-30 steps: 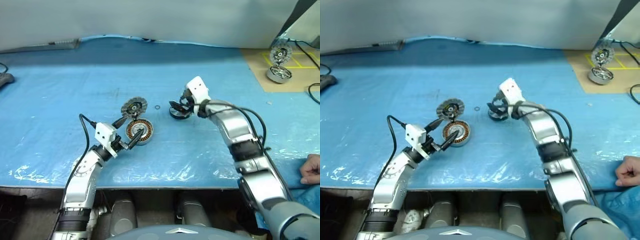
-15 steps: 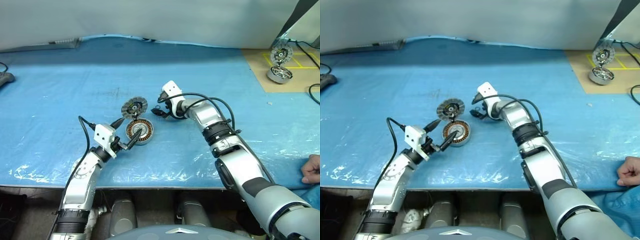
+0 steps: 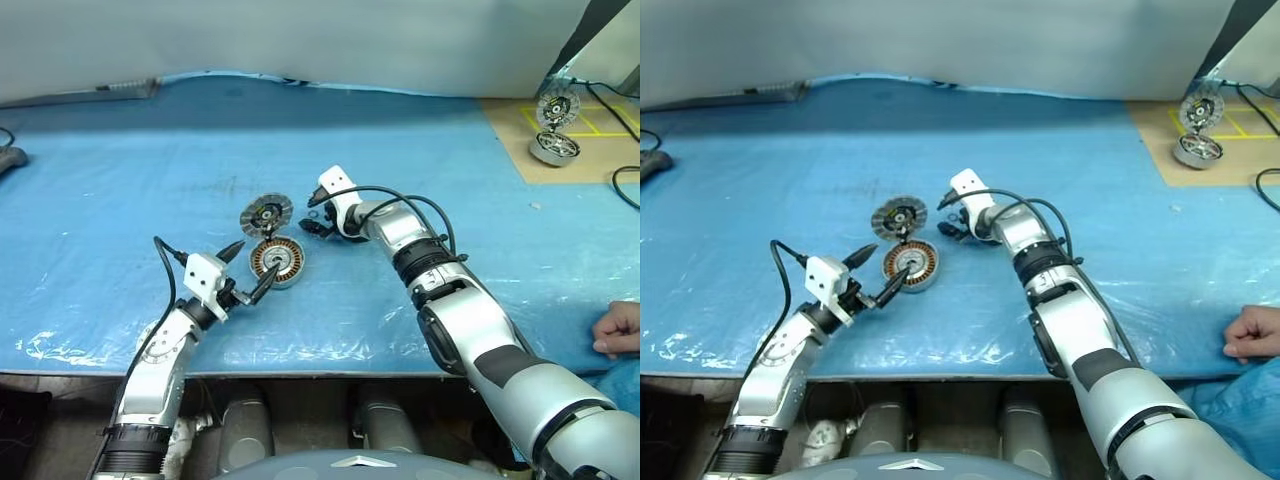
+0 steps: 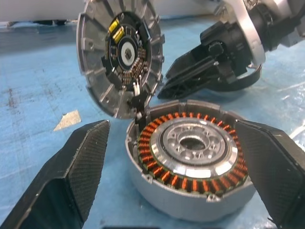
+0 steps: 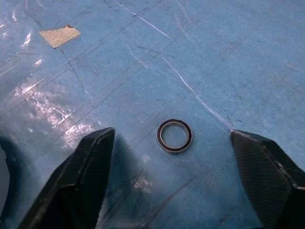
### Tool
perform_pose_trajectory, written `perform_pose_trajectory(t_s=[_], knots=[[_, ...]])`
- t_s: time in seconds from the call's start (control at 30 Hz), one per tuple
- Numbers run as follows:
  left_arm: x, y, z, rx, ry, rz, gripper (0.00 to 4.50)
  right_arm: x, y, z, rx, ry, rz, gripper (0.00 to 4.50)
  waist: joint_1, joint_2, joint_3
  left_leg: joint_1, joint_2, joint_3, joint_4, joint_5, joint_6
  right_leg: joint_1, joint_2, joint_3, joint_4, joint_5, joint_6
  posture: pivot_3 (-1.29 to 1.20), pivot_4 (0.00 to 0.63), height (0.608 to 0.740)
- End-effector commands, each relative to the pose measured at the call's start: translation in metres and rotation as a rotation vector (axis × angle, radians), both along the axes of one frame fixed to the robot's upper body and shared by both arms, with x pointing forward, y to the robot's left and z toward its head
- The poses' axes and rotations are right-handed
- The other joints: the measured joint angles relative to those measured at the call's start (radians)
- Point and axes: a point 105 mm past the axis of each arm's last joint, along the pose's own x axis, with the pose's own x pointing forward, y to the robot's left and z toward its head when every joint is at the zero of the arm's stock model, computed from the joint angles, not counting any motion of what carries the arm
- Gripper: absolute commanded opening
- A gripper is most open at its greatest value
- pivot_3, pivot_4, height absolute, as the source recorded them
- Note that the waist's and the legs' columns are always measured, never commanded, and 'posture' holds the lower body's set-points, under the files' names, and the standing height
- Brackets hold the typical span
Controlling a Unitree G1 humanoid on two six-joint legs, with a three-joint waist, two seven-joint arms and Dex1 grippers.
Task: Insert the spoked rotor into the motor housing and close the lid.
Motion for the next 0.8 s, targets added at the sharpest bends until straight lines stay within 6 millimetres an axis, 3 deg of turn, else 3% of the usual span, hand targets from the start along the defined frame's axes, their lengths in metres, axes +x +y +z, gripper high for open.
perform_pose_trajectory(t_s=[0.03,0.23,0.27,0.5,0.67,0.8], knots=[[-0.003,0.003,0.008,0.010,-0.031,0.004,4.50,0.000,0.006,0.003,0.010,-0.008,0.008,2.89,0.000,0.000,0.000,0.000,0.000,0.000,0.000,0.000,0.000,0.000,0.000,0.000,0.000,0.000,0.000,0.00,0.150,0.740],[-0.009,0.009,0.001,0.037,0.013,0.008,4.50,0.000,0.010,0.004,0.018,-0.012,0.005,0.72,0.000,0.000,0.000,0.000,0.000,0.000,0.000,0.000,0.000,0.000,0.000,0.000,0.000,0.000,0.000,0.00,0.150,0.740],[-0.010,0.010,0.001,0.035,0.019,0.009,4.50,0.000,0.011,0.004,0.020,-0.013,0.004,0.54,0.000,0.000,0.000,0.000,0.000,0.000,0.000,0.000,0.000,0.000,0.000,0.000,0.000,0.000,0.000,0.00,0.150,0.740],[-0.009,0.008,0.000,0.031,0.033,0.007,4.50,0.003,0.008,0.012,0.041,-0.035,-0.014,0.54,0.000,0.000,0.000,0.000,0.000,0.000,0.000,0.000,0.000,0.000,0.000,0.000,0.001,0.000,0.000,0.00,0.150,0.740],[-0.008,0.007,0.000,0.046,0.025,0.007,4.50,0.016,-0.012,0.053,0.114,-0.138,-0.090,0.54,0.003,0.000,0.000,0.000,0.000,0.000,0.000,0.000,0.000,0.000,0.000,0.000,0.000,0.000,0.000,0.00,0.150,0.740],[-0.010,0.008,0.004,0.053,0.011,0.003,4.50,0.017,-0.048,0.112,0.214,-0.257,-0.180,0.54,0.005,0.000,0.000,-0.002,0.000,0.000,0.000,0.000,0.000,-0.002,0.000,0.000,0.000,0.000,0.000,0.00,0.150,0.740]])
